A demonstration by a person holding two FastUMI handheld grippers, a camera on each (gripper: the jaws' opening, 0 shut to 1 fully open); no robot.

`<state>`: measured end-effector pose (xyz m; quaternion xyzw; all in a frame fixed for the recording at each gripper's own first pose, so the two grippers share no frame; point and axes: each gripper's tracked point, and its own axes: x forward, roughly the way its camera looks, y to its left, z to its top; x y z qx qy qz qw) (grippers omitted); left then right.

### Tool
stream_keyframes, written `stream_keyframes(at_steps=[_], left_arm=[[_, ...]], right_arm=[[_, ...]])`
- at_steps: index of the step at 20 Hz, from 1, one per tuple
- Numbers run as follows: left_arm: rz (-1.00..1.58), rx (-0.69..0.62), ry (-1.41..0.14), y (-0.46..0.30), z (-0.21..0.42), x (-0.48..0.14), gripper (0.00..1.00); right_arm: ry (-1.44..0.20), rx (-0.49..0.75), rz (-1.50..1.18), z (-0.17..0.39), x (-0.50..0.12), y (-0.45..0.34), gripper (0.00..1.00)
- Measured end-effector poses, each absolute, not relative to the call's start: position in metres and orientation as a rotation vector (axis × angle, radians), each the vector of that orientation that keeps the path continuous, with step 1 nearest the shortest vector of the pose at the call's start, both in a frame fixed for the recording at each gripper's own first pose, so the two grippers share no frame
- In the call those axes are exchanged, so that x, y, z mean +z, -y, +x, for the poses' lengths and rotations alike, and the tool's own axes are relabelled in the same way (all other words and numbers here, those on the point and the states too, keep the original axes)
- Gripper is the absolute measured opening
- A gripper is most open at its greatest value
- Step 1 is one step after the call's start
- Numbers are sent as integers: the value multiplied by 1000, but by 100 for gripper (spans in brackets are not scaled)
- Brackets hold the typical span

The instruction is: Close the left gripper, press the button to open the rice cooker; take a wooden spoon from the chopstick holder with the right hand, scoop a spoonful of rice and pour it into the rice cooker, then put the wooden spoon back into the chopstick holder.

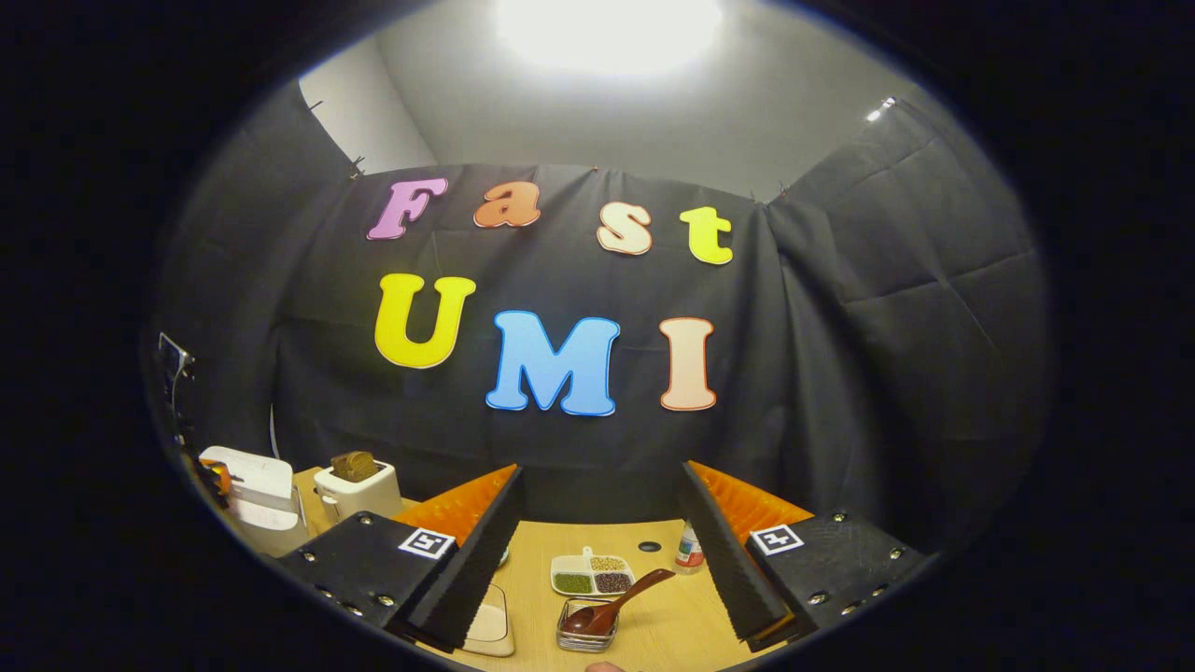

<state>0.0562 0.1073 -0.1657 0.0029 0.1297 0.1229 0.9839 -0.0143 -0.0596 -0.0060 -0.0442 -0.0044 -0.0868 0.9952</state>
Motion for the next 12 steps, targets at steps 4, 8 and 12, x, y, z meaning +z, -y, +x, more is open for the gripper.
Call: stream_keyframes(at_steps=[4, 8, 12], left_arm=[[0, 248, -135, -116, 59, -99, 8], [-8, 270, -57, -125, 48, -54, 9], [-28, 191, 25, -101, 29, -11, 39]], right_arm=[[-10, -156, -88, -3, -22, 64, 99], [-39, -135, -77, 10, -39, 68, 99], [-78, -134, -63, 24, -61, 81, 99]])
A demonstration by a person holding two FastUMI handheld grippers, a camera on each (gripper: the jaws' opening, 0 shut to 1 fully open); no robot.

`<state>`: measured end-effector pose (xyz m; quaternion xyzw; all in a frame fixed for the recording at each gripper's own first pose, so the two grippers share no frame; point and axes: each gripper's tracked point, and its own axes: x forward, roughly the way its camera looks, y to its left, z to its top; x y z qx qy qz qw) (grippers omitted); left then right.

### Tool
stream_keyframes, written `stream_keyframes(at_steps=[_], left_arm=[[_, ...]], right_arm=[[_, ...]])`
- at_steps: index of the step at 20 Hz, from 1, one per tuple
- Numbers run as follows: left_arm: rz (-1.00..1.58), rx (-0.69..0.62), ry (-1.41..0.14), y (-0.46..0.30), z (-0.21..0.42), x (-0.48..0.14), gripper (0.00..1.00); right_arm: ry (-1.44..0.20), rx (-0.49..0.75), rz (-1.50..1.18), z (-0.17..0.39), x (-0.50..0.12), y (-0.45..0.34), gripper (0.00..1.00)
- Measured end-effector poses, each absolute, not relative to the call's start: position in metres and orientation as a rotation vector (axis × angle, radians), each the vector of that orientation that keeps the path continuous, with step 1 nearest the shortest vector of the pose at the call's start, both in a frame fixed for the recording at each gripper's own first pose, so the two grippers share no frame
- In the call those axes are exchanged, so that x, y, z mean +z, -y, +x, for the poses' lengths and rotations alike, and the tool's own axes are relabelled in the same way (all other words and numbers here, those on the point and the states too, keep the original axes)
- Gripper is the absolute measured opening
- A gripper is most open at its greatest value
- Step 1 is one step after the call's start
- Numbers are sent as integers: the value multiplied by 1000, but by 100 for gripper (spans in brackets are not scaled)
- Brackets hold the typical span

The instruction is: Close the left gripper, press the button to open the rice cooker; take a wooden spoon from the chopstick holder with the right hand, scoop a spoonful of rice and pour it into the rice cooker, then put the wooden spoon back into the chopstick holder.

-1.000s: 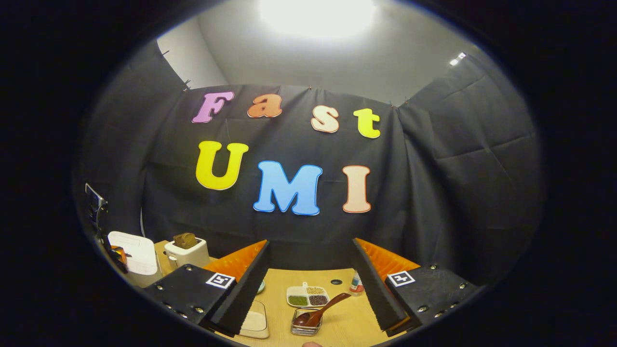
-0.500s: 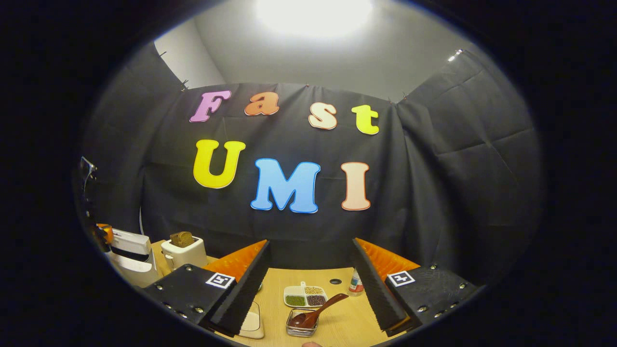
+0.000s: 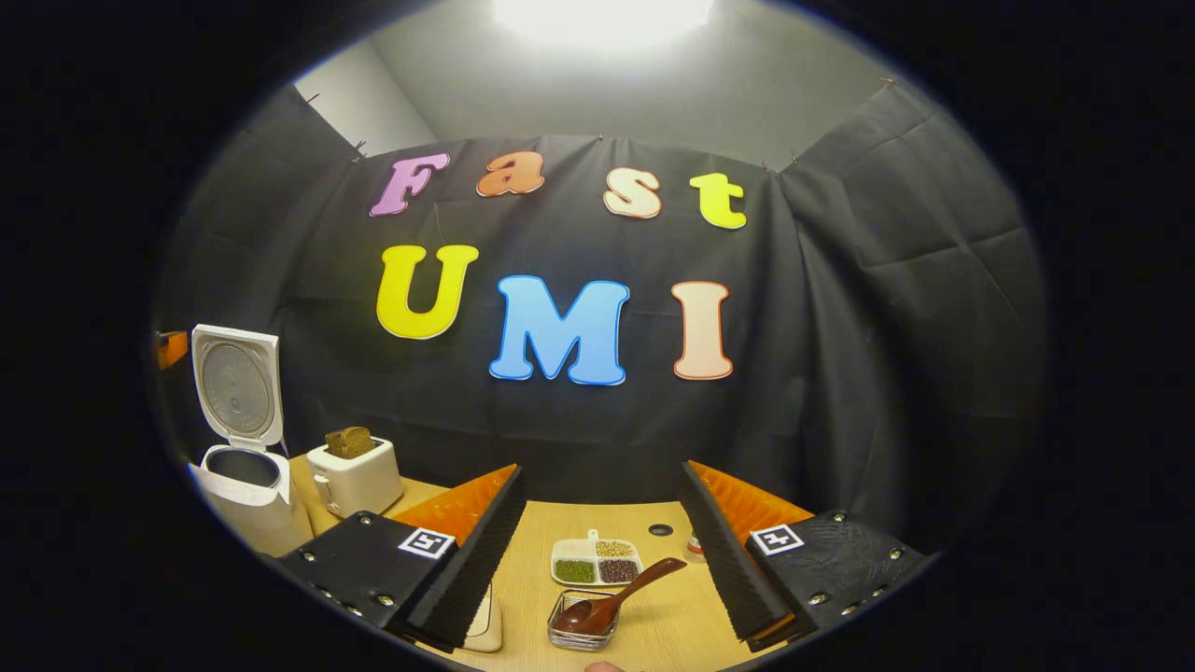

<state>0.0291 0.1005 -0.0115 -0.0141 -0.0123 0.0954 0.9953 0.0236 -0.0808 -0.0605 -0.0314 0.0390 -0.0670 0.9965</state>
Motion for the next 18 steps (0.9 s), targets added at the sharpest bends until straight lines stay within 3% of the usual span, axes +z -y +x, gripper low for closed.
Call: stream_keyframes(at_steps=[2, 3, 9, 13, 14, 18], left_arm=[[-18, 194, 63, -98, 18, 9, 100], [-10, 197, 82, -96, 13, 18, 91], [36, 202, 132, -77, -20, 45, 99], [42, 222, 111, -78, -37, 41, 98], [44, 230, 107, -78, -40, 41, 92], [64, 267, 92, -85, -53, 38, 95]], right_arm=[[-109, -142, -46, 33, -75, 91, 100], [-130, -147, -37, 38, -85, 95, 100], [-275, -193, 26, 66, -150, 131, 100], [-388, -203, 112, 79, -197, 144, 100], [-411, -214, 130, 82, -208, 148, 100], [-509, -237, 179, 81, -250, 159, 100]])
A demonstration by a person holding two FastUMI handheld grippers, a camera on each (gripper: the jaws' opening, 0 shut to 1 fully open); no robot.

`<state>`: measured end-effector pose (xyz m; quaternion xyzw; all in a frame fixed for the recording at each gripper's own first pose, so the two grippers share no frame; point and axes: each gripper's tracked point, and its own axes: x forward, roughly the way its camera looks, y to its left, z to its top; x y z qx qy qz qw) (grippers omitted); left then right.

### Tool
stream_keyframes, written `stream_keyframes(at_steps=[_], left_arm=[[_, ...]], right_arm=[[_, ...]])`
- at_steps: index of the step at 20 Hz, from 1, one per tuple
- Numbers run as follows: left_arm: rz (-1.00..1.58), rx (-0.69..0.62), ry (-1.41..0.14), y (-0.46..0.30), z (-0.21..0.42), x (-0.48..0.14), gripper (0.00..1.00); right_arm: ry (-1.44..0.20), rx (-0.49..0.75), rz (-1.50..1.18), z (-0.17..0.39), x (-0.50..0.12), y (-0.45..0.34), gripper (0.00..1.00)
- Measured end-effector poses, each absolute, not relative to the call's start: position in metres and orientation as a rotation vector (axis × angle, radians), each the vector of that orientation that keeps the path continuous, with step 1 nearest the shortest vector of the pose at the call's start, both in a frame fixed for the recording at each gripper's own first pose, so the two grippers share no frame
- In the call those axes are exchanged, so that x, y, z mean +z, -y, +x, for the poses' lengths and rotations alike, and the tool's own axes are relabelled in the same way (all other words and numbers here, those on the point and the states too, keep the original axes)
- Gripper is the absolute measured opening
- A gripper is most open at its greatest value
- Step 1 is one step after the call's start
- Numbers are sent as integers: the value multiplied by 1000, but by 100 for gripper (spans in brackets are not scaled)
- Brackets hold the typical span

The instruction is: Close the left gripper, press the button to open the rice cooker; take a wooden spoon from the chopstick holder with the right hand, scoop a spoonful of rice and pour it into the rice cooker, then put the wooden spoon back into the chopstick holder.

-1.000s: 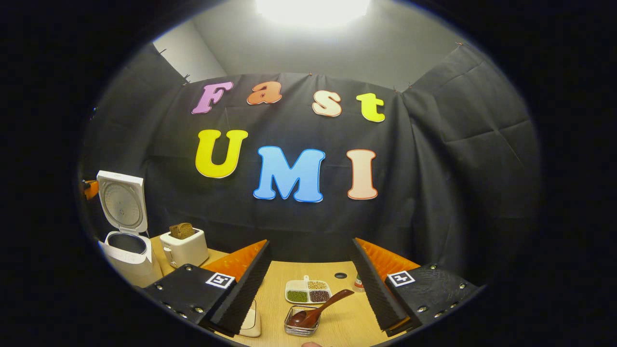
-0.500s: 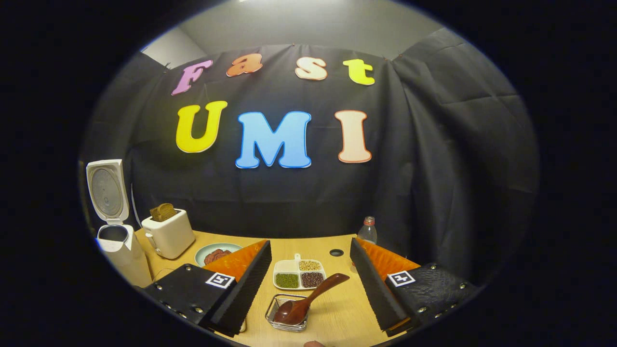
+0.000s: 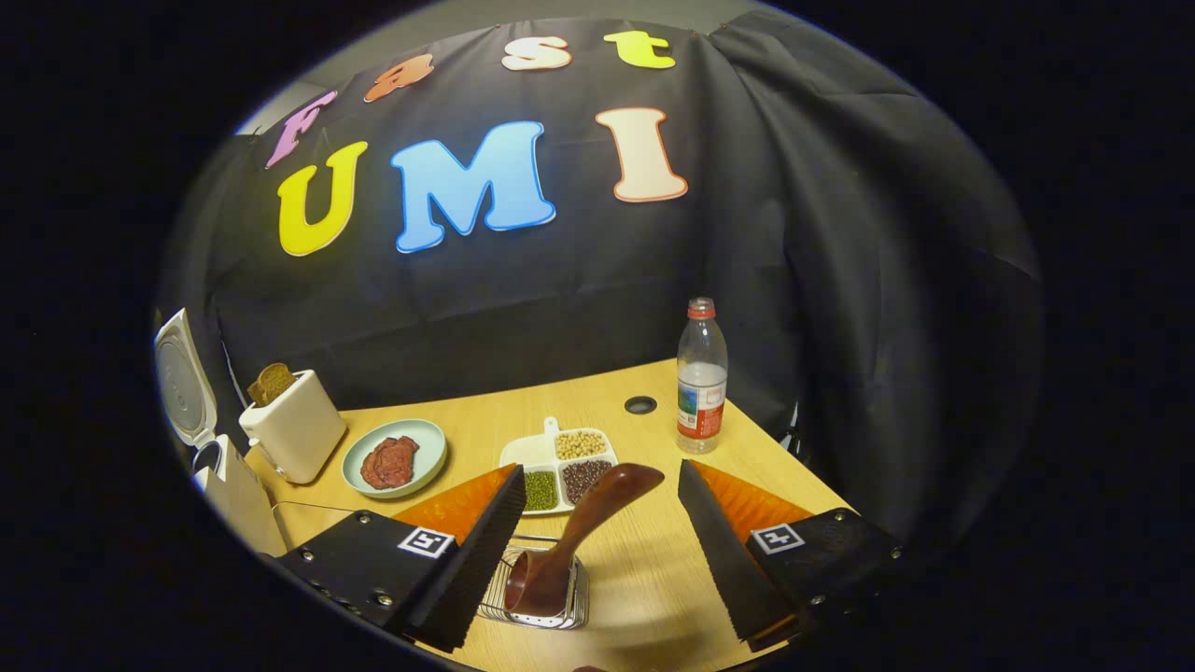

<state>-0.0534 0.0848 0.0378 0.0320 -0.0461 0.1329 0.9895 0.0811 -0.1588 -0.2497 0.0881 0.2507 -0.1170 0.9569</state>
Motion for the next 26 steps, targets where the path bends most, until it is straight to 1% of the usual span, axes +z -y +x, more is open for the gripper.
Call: stream_keyframes(at_steps=[1, 2, 3, 4, 5, 6, 7, 8, 9, 10, 11, 12, 13, 14, 15, 16, 22, 25, 26], left_arm=[[69, 275, 89, -87, -57, 38, 95], [74, 281, 84, -89, -59, 36, 98], [78, 287, 79, -91, -61, 35, 98], [80, 291, 75, -92, -63, 34, 95], [83, 294, 69, -93, -65, 32, 95], [86, 297, 64, -94, -65, 29, 95], [88, 299, 60, -94, -66, 29, 98], [91, 301, 55, -94, -66, 27, 98], [94, 302, 50, -96, -66, 24, 98], [93, 299, 46, -96, -65, 22, 99], [91, 297, 40, -97, -65, 21, 99], [89, 296, 35, -98, -63, 18, 99], [84, 294, 33, -98, -62, 17, 95], [80, 288, 32, -98, -60, 15, 95], [77, 282, 29, -98, -58, 13, 95], [75, 275, 28, -100, -56, 12, 95], [59, 241, 29, -105, -50, 8, 95], [51, 225, 25, -113, -46, 4, 95], [47, 222, 26, -116, -45, 3, 99]], right_arm=[[-534, -235, 194, 81, -260, 159, 100], [-561, -226, 216, 82, -269, 157, 100], [-588, -217, 245, 82, -278, 152, 100], [-610, -207, 278, 86, -288, 148, 93], [-627, -209, 306, 86, -293, 146, 87], [-646, -212, 329, 89, -300, 145, 77], [-664, -211, 353, 88, -304, 143, 73], [-682, -204, 377, 88, -307, 140, 65], [-693, -187, 399, 88, -308, 136, 65], [-684, -179, 421, 94, -310, 133, 58], [-683, -180, 434, 91, -303, 131, 36], [-688, -161, 444, 88, -303, 126, 20], [-687, -150, 442, 85, -299, 119, 20], [-679, -161, 428, 80, -289, 119, 20], [-654, -186, 402, 85, -287, 125, 13], [-639, -177, 398, 89, -283, 123, 6], [-504, -162, 324, 90, -200, 110, 6], [-445, -120, 350, 88, -164, 86, 6], [-433, -102, 359, 88, -156, 75, 6]])
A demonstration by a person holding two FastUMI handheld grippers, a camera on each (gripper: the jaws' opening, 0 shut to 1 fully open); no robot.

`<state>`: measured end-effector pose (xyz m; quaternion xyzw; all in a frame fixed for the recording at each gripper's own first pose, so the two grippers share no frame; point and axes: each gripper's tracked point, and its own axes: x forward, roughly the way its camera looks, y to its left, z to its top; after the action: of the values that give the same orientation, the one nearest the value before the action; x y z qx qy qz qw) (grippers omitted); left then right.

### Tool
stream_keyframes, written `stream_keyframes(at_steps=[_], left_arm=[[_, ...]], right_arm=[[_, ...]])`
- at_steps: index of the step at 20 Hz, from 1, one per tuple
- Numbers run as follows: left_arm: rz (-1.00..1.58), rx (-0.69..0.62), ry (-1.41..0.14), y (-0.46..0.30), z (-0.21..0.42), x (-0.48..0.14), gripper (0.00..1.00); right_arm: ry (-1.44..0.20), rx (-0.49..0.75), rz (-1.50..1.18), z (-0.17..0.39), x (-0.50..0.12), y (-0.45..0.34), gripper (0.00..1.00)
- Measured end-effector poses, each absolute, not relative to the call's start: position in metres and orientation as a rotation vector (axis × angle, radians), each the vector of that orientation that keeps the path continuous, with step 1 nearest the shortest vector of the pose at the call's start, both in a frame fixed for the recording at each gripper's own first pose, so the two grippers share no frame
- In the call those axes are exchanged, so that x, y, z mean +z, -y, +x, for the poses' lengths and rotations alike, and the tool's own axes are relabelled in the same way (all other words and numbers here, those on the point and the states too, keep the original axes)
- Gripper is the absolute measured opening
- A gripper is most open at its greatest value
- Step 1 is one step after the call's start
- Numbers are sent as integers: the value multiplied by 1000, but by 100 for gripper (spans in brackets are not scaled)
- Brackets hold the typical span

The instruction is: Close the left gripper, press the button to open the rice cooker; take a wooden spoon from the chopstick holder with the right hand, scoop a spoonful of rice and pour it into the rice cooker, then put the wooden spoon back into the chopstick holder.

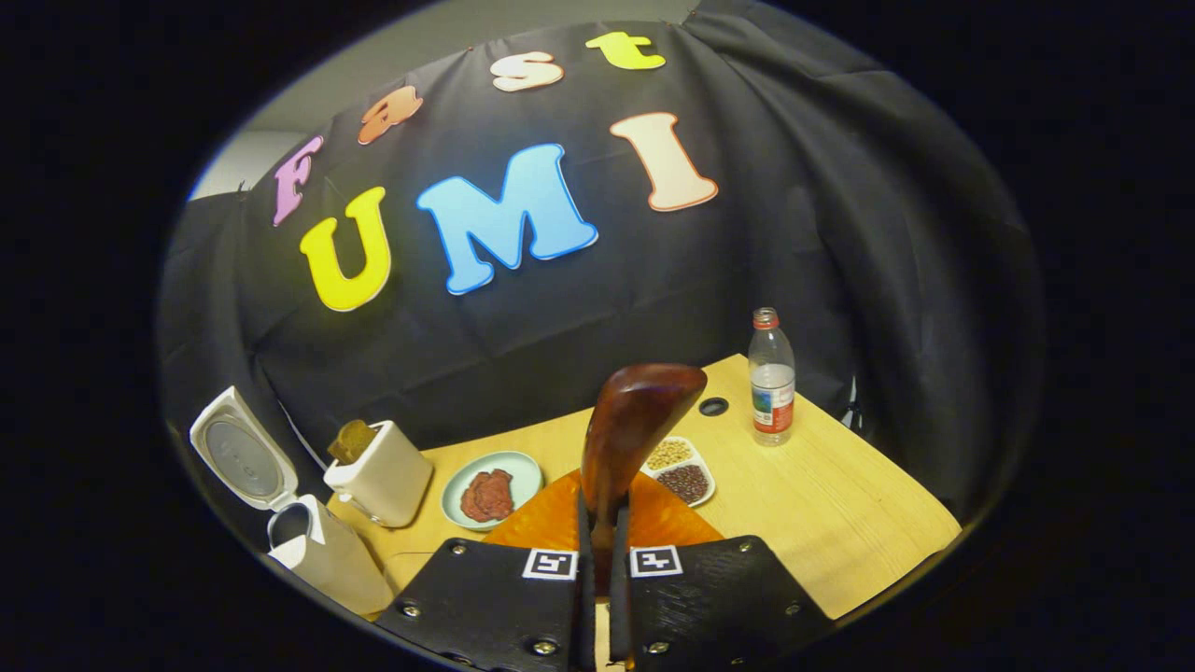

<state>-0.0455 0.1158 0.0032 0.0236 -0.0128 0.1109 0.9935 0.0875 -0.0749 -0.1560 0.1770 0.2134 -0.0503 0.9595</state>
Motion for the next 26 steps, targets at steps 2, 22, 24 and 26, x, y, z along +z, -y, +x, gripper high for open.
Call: stream_keyframes(at_steps=[2, 22, 24, 26], left_arm=[[41, 220, 21, -124, -47, 1, 95], [71, 301, -63, -249, -72, -32, 92], [67, 309, -66, -259, -72, -33, 92], [60, 313, -67, -265, -71, -35, 95]], right_arm=[[-413, -77, 354, 87, -150, 56, 6], [-602, 20, 36, 82, -292, -96, 7], [-609, 43, 54, 80, -293, -113, 6], [-638, 82, 112, 73, -297, -135, 6]])
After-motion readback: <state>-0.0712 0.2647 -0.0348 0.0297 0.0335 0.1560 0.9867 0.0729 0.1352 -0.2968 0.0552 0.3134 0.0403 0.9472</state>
